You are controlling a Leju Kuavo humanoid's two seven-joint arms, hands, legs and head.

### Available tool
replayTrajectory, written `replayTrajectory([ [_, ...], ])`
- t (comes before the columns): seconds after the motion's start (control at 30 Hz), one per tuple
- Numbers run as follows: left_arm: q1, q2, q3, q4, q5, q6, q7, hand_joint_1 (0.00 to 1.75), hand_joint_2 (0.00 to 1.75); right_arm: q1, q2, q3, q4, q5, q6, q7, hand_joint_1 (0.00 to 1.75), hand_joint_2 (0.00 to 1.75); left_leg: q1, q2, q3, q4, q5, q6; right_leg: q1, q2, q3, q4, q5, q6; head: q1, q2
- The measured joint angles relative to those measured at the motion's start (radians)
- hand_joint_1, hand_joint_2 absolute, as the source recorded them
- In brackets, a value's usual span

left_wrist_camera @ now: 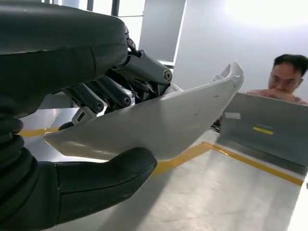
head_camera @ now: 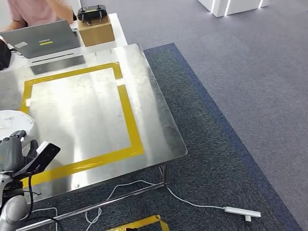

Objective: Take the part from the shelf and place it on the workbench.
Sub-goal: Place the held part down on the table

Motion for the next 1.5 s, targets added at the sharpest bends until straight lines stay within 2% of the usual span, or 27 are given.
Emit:
replayTrajectory([
  [0.03, 0.0, 0.0, 0.0, 0.0, 0.0, 0.0, 0.001, 1.75, 1.75, -0.001, 0.0, 0.0, 0.0, 0.0, 0.0, 0.0, 0.0, 0.0, -0.001, 0.014, 0.036, -0.07, 0.038, 0.002, 0.001, -0.012, 0.005, 0.0, -0.004, 0.002, 0.0, 0.0],
  [0.07, -0.001, 0.0, 0.0, 0.0, 0.0, 0.0, 0.001, 1.75, 1.75, -0.002, 0.0, 0.0, 0.0, 0.0, 0.0, 0.0, 0.0, 0.0, -0.006, 0.038, 0.071, -0.139, 0.064, 0.005, 0.003, -0.024, 0.01, 0.001, -0.008, 0.006, 0.0, 0.0],
  [0.1, -0.003, 0.0, -0.001, 0.0, -0.001, 0.0, 0.002, 1.75, 1.75, -0.002, 0.0, 0.0, 0.0, -0.001, 0.0, 0.0, 0.0, 0.0, -0.01, 0.058, 0.096, -0.19, 0.078, 0.011, 0.007, -0.034, 0.013, 0.002, -0.013, 0.011, 0.0, 0.0],
  [0.13, -0.005, 0.0, -0.001, 0.0, -0.001, 0.0, 0.003, 1.75, 1.75, -0.003, 0.0, 0.0, 0.0, -0.001, 0.0, 0.0, 0.0, 0.0, -0.014, 0.071, 0.109, -0.218, 0.081, 0.016, 0.01, -0.045, 0.015, 0.002, -0.017, 0.015, 0.0, 0.0],
  [0.17, -0.005, 0.0, -0.002, 0.0, -0.002, -0.001, 0.003, 1.75, 1.75, -0.003, 0.0, 0.0, 0.0, -0.001, 0.0, 0.0, 0.0, 0.0, -0.018, 0.072, 0.109, -0.225, 0.075, 0.021, 0.013, -0.056, 0.017, 0.003, -0.019, 0.02, 0.001, 0.0],
  [0.2, -0.003, 0.0, -0.002, 0.0, -0.002, -0.001, 0.003, 1.75, 1.75, -0.004, 0.0, 0.0, 0.0, -0.002, 0.0, 0.0, 0.0, 0.0, -0.017, 0.061, 0.107, -0.227, 0.075, 0.028, 0.014, -0.068, 0.02, 0.002, -0.022, 0.024, 0.002, 0.0],
  [0.23, -0.001, 0.001, -0.002, 0.0, -0.003, -0.001, 0.004, 1.75, 1.75, -0.006, 0.0, 0.0, 0.0, -0.002, 0.0, 0.0, 0.0, 0.0, -0.016, 0.049, 0.107, -0.23, 0.076, 0.033, 0.014, -0.069, 0.021, 0.003, -0.027, 0.03, 0.003, 0.0],
  [0.27, 0.0, 0.001, -0.002, 0.0, -0.004, -0.001, 0.004, 1.75, 1.75, -0.007, 0.0, 0.0, 0.0, -0.003, 0.0, -0.001, 0.0, 0.0, -0.013, 0.037, 0.109, -0.233, 0.078, 0.04, 0.012, -0.053, 0.017, 0.015, -0.039, 0.035, 0.004, 0.0],
  [0.3, -0.002, 0.001, -0.002, 0.0, -0.005, -0.001, 0.004, 1.75, 1.75, -0.008, 0.0, 0.0, 0.0, -0.004, 0.0, -0.002, 0.0, 0.0, -0.01, 0.026, 0.111, -0.236, 0.08, 0.046, 0.01, -0.026, 0.002, 0.048, -0.06, 0.039, 0.006, 0.0],
  [0.37, -0.004, 0.0, -0.004, 0.0, -0.008, -0.002, 0.004, 1.75, 1.75, -0.006, 0.0, 0.0, 0.0, -0.006, 0.0, -0.003, 0.0, 0.0, -0.007, 0.003, 0.112, -0.237, 0.08, 0.055, 0.008, 0.033, -0.061, 0.174, -0.12, 0.043, 0.011, 0.0],
  [0.4, -0.004, -0.001, -0.004, 0.0, -0.008, -0.002, 0.004, 1.75, 1.75, -0.004, 0.0, 0.0, 0.0, -0.007, 0.0, -0.003, 0.0, 0.0, -0.007, -0.01, 0.111, -0.237, 0.08, 0.057, 0.008, 0.044, -0.098, 0.243, -0.144, 0.044, 0.012, 0.0],
  [0.43, -0.003, -0.002, -0.006, 0.0, -0.009, -0.002, 0.004, 1.75, 1.75, -0.002, 0.0, 0.0, 0.0, -0.007, 0.0, -0.003, 0.0, 0.0, -0.007, -0.024, 0.112, -0.237, 0.08, 0.057, 0.008, 0.049, -0.125, 0.286, -0.15, 0.043, 0.013, 0.0],
  [0.47, -0.002, -0.003, -0.007, 0.0, -0.009, -0.002, 0.004, 1.75, 1.75, 0.0, 0.0, 0.0, 0.0, -0.007, 0.0, -0.003, 0.0, 0.0, -0.007, -0.039, 0.112, -0.236, 0.08, 0.057, 0.008, 0.051, -0.136, 0.293, -0.136, 0.042, 0.013, 0.0],
  [0.5, -0.001, -0.003, -0.008, 0.0, -0.009, -0.002, 0.004, 1.75, 1.75, 0.0, 0.0, 0.0, 0.0, -0.008, 0.0, -0.003, 0.0, 0.0, -0.007, -0.054, 0.114, -0.236, 0.079, 0.056, 0.008, 0.054, -0.127, 0.258, -0.103, 0.04, 0.012, 0.0],
  [0.57, -0.001, -0.004, -0.009, 0.0, -0.009, -0.002, 0.004, 1.75, 1.75, -0.001, 0.0, 0.0, 0.0, -0.009, 0.0, -0.003, 0.0, 0.0, -0.007, -0.078, 0.116, -0.235, 0.077, 0.053, 0.005, 0.08, -0.076, 0.123, -0.025, 0.033, 0.013, 0.0],
  [0.6, -0.001, -0.004, -0.01, 0.0, -0.01, -0.002, 0.004, 1.75, 1.75, -0.001, 0.0, 0.0, 0.0, -0.01, 0.0, -0.004, 0.0, 0.0, -0.008, -0.088, 0.115, -0.233, 0.076, 0.05, 0.003, 0.095, -0.051, 0.065, -0.002, 0.03, 0.013, 0.0],
  [0.63, 0.0, -0.004, -0.01, 0.0, -0.01, -0.002, 0.004, 1.75, 1.75, -0.002, 0.0, 0.0, 0.0, -0.014, 0.001, -0.005, 0.0, 0.0, -0.008, -0.096, 0.112, -0.232, 0.076, 0.045, 0.002, 0.108, -0.036, 0.03, 0.007, 0.027, 0.013, 0.0],
  [0.7, 0.002, -0.002, -0.011, 0.0, -0.011, -0.004, 0.002, 1.75, 1.75, -0.003, 0.0, 0.0, 0.0, -0.022, 0.004, -0.007, 0.0, 0.0, -0.007, -0.108, 0.106, -0.228, 0.078, 0.039, 0.001, 0.111, -0.026, 0.012, 0.007, 0.025, 0.013, 0.0],
  [0.8, 0.002, 0.002, -0.015, 0.0, -0.012, -0.009, -0.007, 1.75, 1.75, -0.004, 0.0, -0.001, 0.0, -0.031, 0.006, -0.009, 0.0, 0.0, -0.006, -0.109, 0.107, -0.229, 0.08, 0.047, 0.003, 0.111, -0.025, 0.01, 0.01, 0.026, 0.012, 0.0],
  [0.97, -0.014, 0.007, -0.028, 0.007, -0.022, -0.024, -0.024, 1.75, 1.75, -0.004, 0.0, -0.001, 0.0, -0.035, 0.013, -0.007, 0.0, 0.0, -0.005, -0.105, 0.113, -0.238, 0.081, 0.046, 0.005, 0.113, -0.024, 0.011, 0.009, 0.02, 0.012, 0.0],
  [1.2, -0.039, 0.011, -0.067, 0.031, -0.03, -0.035, -0.032, 1.75, 1.75, -0.005, 0.0, -0.001, 0.0, -0.042, 0.018, -0.004, 0.0, 0.0, -0.003, -0.105, 0.113, -0.242, 0.082, 0.025, 0.008, 0.114, -0.024, 0.012, 0.009, 0.016, 0.012, 0.0],
  [1.5, -0.078, 0.013, -0.114, 0.068, -0.031, -0.07, -0.041, 1.75, 1.75, -0.004, 0.0, -0.001, 0.0, -0.051, 0.022, 0.004, 0.0, 0.0, -0.006, -0.104, 0.113, -0.242, 0.081, 0.024, 0.004, 0.114, -0.022, 0.009, 0.009, 0.017, 0.013, 0.0],
])
